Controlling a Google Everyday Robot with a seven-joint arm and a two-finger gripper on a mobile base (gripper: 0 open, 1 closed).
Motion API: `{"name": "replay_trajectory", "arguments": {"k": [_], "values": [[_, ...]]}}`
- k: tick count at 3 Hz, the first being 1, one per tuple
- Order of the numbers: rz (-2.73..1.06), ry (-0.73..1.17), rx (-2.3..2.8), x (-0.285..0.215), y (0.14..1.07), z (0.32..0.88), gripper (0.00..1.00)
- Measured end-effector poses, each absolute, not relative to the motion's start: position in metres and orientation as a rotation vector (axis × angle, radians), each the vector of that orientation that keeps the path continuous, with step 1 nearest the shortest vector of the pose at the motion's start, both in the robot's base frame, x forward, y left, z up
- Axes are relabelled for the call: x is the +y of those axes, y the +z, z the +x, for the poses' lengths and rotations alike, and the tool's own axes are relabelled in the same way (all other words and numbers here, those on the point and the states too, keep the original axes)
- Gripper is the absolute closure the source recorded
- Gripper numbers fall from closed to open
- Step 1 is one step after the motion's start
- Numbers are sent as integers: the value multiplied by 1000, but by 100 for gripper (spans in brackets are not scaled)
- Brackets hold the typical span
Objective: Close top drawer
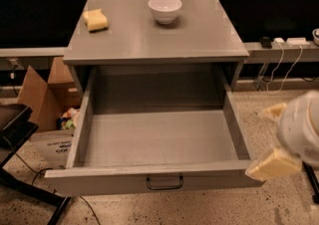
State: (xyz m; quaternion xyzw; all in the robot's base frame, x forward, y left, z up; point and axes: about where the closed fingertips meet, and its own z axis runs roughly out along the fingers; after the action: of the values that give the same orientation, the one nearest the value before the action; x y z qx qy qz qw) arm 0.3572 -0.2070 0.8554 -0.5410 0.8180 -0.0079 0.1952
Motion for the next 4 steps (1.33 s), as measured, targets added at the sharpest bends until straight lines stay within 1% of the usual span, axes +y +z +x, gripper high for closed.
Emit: {"name": "replay_trajectory", "arguments": {"k": [1, 2, 3, 4], "values": [[-1475, 1, 2293, -196, 801, 328, 50], [-1469, 107, 2345, -184, 695, 287, 81], [-1467, 184, 2378, -171, 635, 263, 100], [-1463, 173, 2377, -173, 634, 262, 100]]}}
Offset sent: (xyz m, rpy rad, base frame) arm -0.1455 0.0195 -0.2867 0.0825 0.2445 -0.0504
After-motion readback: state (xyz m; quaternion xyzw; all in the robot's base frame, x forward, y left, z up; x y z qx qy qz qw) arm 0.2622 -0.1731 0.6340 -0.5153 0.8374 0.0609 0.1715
